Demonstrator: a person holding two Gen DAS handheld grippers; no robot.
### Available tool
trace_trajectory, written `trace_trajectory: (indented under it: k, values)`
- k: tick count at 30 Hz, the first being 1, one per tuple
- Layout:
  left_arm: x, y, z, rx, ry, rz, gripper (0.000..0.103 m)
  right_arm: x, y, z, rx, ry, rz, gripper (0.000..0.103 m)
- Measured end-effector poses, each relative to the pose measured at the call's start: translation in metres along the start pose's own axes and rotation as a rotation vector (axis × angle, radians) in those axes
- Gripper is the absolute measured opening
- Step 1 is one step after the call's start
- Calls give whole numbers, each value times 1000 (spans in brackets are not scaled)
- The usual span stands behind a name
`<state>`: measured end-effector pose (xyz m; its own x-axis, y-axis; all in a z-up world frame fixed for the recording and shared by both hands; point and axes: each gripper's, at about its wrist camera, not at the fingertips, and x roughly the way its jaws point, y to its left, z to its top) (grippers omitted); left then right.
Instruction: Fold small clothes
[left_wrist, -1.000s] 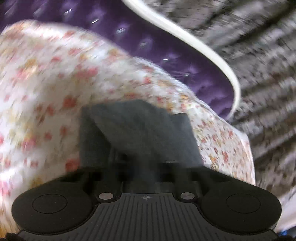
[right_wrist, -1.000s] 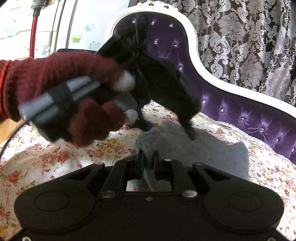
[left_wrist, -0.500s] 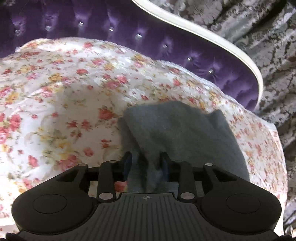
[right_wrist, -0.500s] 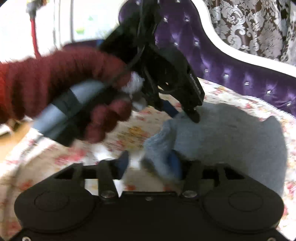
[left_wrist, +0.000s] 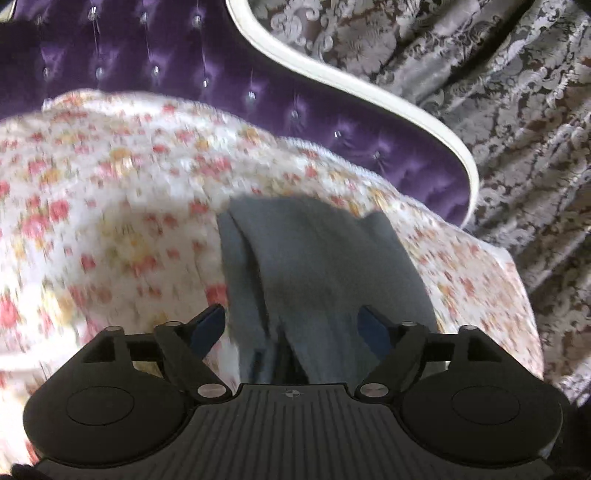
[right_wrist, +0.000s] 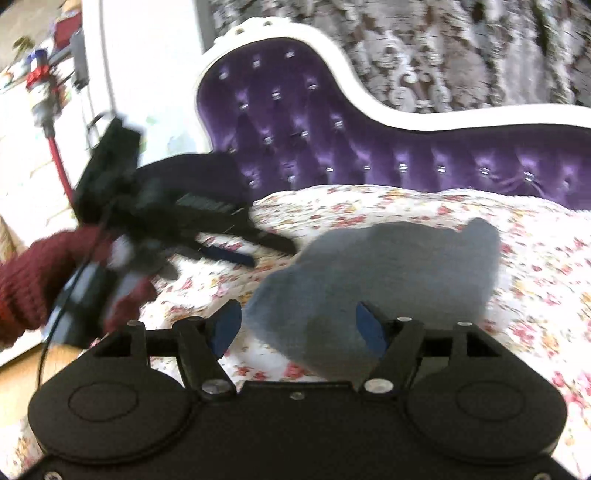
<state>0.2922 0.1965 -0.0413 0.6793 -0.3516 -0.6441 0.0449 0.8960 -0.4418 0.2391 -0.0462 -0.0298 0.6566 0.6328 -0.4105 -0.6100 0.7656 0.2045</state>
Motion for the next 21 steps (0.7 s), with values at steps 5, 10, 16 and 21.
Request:
trace_trajectory:
  k: [5,10,16,21]
  values:
    - [15,8,-19,-31,57,9,79,-6,-26,6,78,-10,-30,73]
    - [26,10,-26,-47,87,-27,79,-3,-56,12,163,-11,-56,76]
    - [39,2,-23,-41,84,-78,87,19,-103,16,303,22,-32,77]
    - [48,3,-18,-63,83,-107,90,44,-140,15,429,55,37,80]
